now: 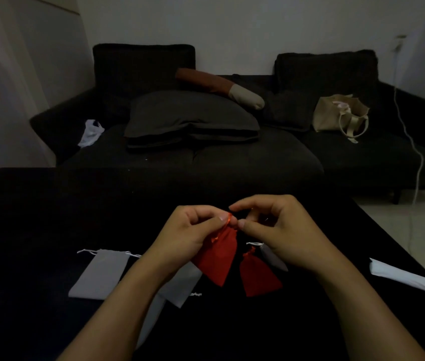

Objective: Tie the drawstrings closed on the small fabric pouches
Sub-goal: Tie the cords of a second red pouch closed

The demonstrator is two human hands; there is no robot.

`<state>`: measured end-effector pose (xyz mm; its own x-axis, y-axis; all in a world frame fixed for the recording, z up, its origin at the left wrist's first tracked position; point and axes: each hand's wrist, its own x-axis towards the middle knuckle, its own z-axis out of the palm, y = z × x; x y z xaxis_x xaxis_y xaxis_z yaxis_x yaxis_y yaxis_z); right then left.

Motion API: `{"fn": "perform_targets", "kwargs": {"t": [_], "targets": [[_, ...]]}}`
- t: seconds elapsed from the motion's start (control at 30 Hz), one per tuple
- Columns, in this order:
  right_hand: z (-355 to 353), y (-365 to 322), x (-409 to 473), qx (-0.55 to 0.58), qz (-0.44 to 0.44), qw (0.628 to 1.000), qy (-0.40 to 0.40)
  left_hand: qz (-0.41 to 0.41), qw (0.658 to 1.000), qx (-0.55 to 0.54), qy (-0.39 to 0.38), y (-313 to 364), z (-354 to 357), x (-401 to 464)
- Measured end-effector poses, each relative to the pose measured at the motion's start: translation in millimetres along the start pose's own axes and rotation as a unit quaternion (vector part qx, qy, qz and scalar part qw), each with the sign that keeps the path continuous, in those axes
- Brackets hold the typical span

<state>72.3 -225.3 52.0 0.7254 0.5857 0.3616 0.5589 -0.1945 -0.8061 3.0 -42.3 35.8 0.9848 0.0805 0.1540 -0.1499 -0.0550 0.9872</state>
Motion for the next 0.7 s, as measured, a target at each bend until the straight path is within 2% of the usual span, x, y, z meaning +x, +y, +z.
{"fn": "perform_targets", "kwargs": {"t": [0.17,0.43,0.7], "targets": [[3.8,-4.1,-0.9,0.081,0.001,0.997,-0.001,0.02,0.999,0.042,0.003,3.8,-3.4,-0.9],[5.6,-4.8,-0.6,0.05,-0.001,0.999,0.015,0.036,0.996,0.077,-0.017,3.7,-1.1,-3.7],[1.9,-6.4,-0.6,0.105,0.03,0.994,0.013,0.056,0.994,0.075,-0.065,3.7,-2.7,-4.5]]}}
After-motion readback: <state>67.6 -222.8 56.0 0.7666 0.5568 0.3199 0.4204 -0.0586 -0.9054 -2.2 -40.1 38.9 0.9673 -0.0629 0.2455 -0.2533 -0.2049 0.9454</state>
